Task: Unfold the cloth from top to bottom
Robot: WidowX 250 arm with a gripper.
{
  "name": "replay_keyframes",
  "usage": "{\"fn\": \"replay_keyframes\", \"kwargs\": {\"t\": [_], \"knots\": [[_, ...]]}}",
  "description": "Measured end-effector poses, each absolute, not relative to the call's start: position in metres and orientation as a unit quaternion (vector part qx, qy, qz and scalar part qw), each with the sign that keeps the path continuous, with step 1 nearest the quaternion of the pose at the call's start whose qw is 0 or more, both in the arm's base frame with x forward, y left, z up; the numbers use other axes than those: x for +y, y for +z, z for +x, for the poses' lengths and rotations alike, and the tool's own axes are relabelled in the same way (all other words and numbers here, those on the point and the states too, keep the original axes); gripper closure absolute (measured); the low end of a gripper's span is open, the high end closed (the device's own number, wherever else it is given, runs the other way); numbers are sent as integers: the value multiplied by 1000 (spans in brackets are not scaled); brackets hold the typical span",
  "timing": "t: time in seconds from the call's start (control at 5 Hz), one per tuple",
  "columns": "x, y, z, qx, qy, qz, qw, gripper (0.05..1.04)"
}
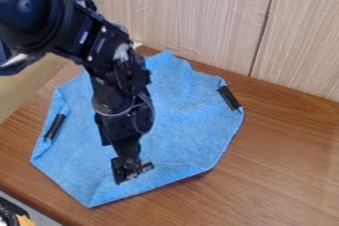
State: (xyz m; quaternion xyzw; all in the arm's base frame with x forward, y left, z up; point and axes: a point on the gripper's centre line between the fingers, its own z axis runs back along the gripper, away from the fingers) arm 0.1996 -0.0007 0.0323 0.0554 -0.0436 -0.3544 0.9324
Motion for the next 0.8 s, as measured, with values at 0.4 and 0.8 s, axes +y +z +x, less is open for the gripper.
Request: {"fn": "replay_keyframes", "kwargs": {"t": [0.4, 0.8], "knots": [[3, 84, 215, -90, -345, 95, 930, 83], [3, 85, 215, -91, -344, 95, 930, 83]]}}
